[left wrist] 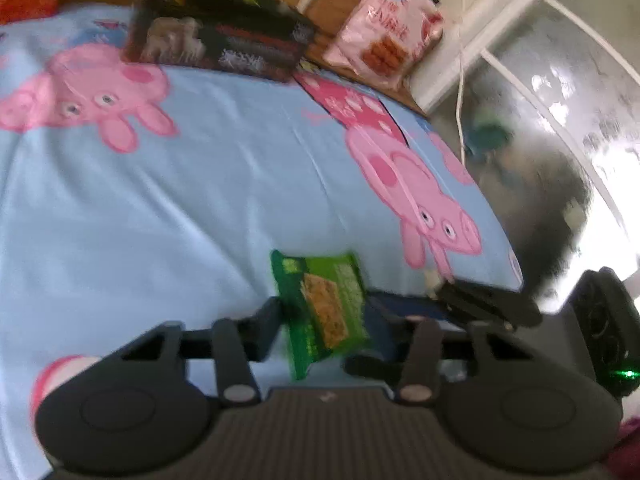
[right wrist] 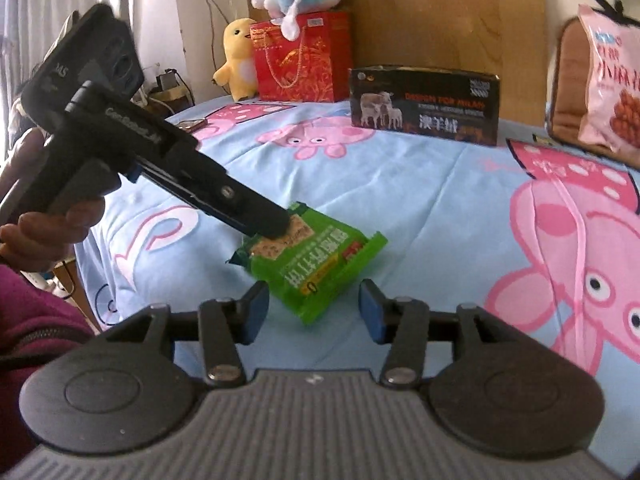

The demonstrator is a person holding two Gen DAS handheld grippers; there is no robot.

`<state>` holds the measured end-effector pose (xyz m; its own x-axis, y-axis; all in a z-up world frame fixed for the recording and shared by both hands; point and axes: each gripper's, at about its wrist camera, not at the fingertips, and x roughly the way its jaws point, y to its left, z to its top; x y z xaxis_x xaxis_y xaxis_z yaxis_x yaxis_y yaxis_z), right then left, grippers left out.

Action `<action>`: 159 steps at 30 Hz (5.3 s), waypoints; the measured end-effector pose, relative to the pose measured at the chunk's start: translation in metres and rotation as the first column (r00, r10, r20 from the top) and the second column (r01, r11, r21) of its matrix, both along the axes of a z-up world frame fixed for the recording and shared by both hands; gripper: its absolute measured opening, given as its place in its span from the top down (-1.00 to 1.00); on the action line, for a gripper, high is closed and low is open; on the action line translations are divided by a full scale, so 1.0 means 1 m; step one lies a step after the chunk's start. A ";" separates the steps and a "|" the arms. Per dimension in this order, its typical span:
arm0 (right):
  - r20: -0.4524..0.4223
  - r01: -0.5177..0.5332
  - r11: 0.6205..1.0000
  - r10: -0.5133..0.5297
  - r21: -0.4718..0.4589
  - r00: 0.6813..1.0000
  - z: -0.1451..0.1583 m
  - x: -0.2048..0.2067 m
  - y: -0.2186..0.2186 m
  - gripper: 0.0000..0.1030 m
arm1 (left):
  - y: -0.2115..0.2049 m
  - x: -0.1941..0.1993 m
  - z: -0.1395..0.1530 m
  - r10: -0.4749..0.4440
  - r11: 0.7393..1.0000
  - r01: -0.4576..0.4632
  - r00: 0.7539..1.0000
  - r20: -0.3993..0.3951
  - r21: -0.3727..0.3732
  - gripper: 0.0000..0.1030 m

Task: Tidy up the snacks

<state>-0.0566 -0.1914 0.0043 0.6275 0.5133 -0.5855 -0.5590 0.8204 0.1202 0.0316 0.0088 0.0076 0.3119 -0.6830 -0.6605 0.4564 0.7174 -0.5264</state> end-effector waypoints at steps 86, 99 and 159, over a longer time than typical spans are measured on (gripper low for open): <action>-0.140 0.541 0.815 -0.522 0.210 0.841 0.003 0.023 0.005 -0.73 | -0.025 -0.024 0.006 0.409 0.715 -0.593 0.785 0.466 0.370 -1.00; -0.140 0.541 0.814 -0.522 0.211 0.841 0.003 0.023 0.006 -0.74 | -0.025 -0.024 0.004 0.423 0.687 -0.617 0.769 0.480 0.384 -1.00; -0.146 0.557 0.800 -0.538 0.221 0.830 0.003 0.021 0.004 -0.75 | -0.035 -0.028 -0.001 0.385 0.700 -0.583 0.794 0.471 0.411 -1.00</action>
